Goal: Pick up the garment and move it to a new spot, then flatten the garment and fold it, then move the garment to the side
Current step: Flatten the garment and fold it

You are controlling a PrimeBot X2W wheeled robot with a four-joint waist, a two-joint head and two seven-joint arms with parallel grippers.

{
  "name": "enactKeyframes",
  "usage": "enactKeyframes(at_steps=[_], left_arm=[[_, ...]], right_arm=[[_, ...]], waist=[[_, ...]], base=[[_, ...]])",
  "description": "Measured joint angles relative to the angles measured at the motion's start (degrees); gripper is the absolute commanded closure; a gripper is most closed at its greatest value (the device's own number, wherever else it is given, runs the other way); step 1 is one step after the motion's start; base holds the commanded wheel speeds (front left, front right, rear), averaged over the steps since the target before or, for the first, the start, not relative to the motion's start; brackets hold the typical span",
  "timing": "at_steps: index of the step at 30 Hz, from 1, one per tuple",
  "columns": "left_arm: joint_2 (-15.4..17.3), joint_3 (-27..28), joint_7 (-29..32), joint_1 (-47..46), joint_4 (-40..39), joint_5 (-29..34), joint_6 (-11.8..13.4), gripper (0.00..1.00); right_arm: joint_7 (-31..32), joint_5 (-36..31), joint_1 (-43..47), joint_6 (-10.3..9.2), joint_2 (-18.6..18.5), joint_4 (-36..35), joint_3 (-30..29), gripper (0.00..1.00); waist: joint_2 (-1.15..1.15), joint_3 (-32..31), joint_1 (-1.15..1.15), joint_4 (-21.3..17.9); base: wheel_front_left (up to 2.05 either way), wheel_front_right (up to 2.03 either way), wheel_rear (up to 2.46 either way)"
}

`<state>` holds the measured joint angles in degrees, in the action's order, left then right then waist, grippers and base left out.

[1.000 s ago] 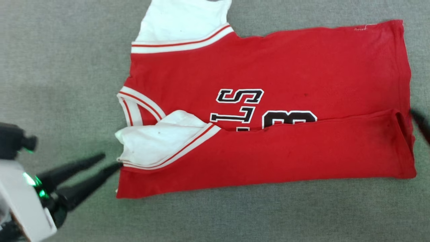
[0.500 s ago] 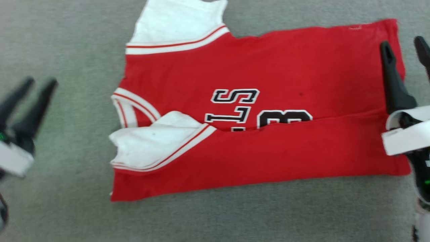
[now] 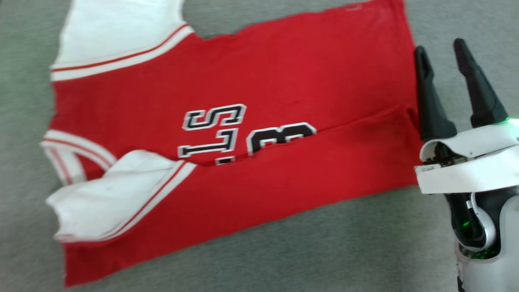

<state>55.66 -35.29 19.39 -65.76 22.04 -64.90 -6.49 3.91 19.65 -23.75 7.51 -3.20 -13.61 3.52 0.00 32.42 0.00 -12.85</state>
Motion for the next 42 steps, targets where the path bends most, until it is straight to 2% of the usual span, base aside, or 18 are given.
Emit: enactKeyframes(at_steps=[8, 14, 18, 20, 21, 22, 23, 24, 29, 33, 36, 42], left_arm=[[-2.15, -7.37, 21.35, -10.04, 6.19, -1.37, -0.86, 0.00], [-2.44, -10.74, 29.40, -14.58, 10.51, 0.20, -0.90, 0.00], [-3.18, -11.62, 35.70, -16.62, 11.74, -1.67, -0.90, 0.00], [-3.26, -11.49, 36.49, -17.09, 11.26, -2.66, -0.90, 0.01], [-3.35, -11.31, 36.60, -17.10, 11.31, -3.27, -0.90, 0.58], [-3.43, -11.36, 37.04, -17.10, 10.80, -3.74, -0.89, 0.92], [-3.56, -11.23, 37.37, -17.13, 10.71, -4.30, -0.89, 1.00], [-3.59, -11.14, 37.53, -17.13, 10.72, -4.71, -0.89, 1.00], [-4.67, -10.54, 35.37, -17.59, 9.81, -5.78, -0.90, 1.00], [-4.94, -10.83, 35.18, -19.53, 8.15, -5.88, -0.91, 1.00], [-5.59, -10.87, 35.02, -20.98, 7.03, -6.54, -0.94, 1.00], [-6.61, -11.55, 34.52, -23.89, 5.09, -7.21, -1.07, 1.00]], right_arm=[[-2.18, 1.09, 0.73, 0.00, 0.16, 0.66, 2.89, 0.00], [-3.89, 2.41, 0.41, 0.00, 0.18, 1.37, 4.56, 0.00], [-4.15, 2.72, -0.21, 0.00, 0.20, 2.33, 5.15, 0.00], [-4.03, 2.72, -0.52, 0.00, 0.20, 2.63, 5.21, 0.00], [-3.89, 2.72, -0.92, 0.00, 0.20, 2.69, 5.42, 0.00], [-3.56, 2.72, -1.57, 0.00, 0.20, 2.69, 5.56, 0.00], [-2.99, 2.74, -2.26, 0.00, 0.21, 2.66, 5.78, 0.00], [-1.82, 2.88, -2.91, 0.00, 0.20, 2.70, 6.04, 0.00], [9.24, 2.71, -7.71, 0.00, -0.07, 3.96, 5.75, 0.00], [23.95, -0.07, -15.23, 0.00, -3.64, 5.69, 6.04, 0.00], [34.08, 1.20, -22.17, 0.01, -3.04, 7.21, 4.10, 0.00], [49.94, 1.35, -33.65, 0.01, -1.77, 14.36, -1.83, 0.00]], waist=[[0.00, 1.81, 0.00, -6.06], [0.00, 3.34, 0.00, -8.39], [0.00, 4.38, 0.00, -8.70], [0.00, 4.61, 0.00, -8.52], [0.00, 4.70, 0.00, -8.42], [0.00, 4.80, 0.00, -8.29], [0.00, 4.88, 0.00, -8.15], [0.00, 5.00, 0.00, -8.01], [0.00, 6.01, 0.00, -7.24], [0.00, 7.47, 0.00, -6.34], [0.00, 8.85, 0.00, -5.46], [0.00, 11.59, 0.00, -3.36]], base=[[0.00, 0.00, 0.00], [0.00, 0.00, 0.00], [0.00, 0.00, 0.00], [0.00, 0.00, 0.00], [0.00, 0.00, 0.00], [0.00, 0.00, 0.00], [0.00, 0.00, 0.00], [0.00, 0.00, 0.00], [0.00, 0.00, 0.00], [0.00, 0.00, 0.00], [0.00, 0.00, 0.00], [0.00, 0.00, 0.00]])
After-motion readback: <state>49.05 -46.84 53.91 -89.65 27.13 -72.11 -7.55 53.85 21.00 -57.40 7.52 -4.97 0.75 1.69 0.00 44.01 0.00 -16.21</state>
